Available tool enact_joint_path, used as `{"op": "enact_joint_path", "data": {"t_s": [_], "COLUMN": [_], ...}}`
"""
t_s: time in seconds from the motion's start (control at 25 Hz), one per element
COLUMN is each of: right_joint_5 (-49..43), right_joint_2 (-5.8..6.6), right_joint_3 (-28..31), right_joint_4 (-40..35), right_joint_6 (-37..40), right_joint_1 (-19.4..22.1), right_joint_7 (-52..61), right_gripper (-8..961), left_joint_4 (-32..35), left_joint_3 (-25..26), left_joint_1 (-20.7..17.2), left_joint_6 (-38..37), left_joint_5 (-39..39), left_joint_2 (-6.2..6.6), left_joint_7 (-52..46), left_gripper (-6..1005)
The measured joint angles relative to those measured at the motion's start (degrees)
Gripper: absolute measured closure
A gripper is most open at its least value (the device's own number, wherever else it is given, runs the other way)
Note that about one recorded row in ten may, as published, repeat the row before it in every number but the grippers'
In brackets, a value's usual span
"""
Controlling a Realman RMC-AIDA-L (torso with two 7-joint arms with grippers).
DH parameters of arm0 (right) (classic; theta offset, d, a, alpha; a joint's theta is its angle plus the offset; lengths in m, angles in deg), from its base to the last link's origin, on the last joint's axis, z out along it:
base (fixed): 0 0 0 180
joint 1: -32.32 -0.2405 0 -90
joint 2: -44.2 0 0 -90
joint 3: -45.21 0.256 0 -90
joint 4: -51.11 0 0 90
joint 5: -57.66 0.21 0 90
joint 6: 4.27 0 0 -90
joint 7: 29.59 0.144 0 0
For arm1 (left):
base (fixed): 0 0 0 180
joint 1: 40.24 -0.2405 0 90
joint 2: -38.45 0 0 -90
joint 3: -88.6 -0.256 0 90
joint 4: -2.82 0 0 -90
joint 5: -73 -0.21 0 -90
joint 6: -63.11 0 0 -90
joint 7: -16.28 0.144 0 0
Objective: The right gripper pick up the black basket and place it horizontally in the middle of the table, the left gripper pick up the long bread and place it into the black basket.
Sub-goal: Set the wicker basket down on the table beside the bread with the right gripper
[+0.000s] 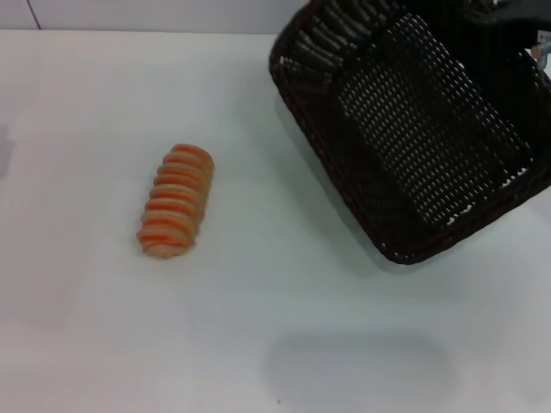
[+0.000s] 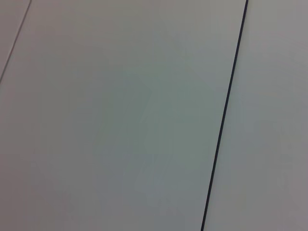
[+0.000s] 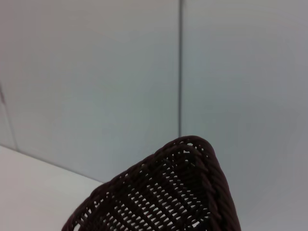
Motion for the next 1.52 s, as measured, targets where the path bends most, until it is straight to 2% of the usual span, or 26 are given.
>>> {"op": "enact_joint_path", "data": {"t_s": [0.32, 0.52, 0.84, 1.16, 1.32, 1.52], "right_joint_5": [6.47, 11.87, 16.03, 20.54, 20.69, 20.41], "right_joint_2": [0.06, 0.1, 0.7, 2.27, 3.17, 4.94], "right_joint_3": [3.19, 8.25, 14.01, 22.38, 23.49, 23.38], "right_joint_4": [0.5, -0.51, -4.64, -11.34, -14.19, -17.63], "right_joint_6": [-4.87, -12.47, -25.52, -38.46, -43.65, -47.15], "right_joint_1": [-2.38, -5.41, -11.61, -17.24, -19.44, -21.84], "right_joint_7": [-8.9, -16.4, -22.36, -27.81, -30.43, -32.36], "right_gripper": [756, 757, 756, 756, 757, 756], "left_joint_4": [0.0, 0.0, 0.0, 0.0, -0.01, -0.01], "left_joint_3": [0.02, 0.3, 1.55, 2.82, 3.16, 3.68], "left_joint_1": [0.19, 0.27, 0.5, 0.83, 0.82, 0.81], "left_joint_6": [0.7, 1.76, 2.82, 3.78, 3.8, 3.85], "left_joint_5": [0.03, 0.01, -0.02, 0.02, 0.09, 0.14], "left_joint_2": [0.05, 0.13, -0.05, -0.4, -0.71, -0.97], "left_joint_7": [-0.01, -0.01, -0.01, 0.03, 0.01, 0.11], "left_gripper": [225, 225, 225, 225, 225, 225]}}
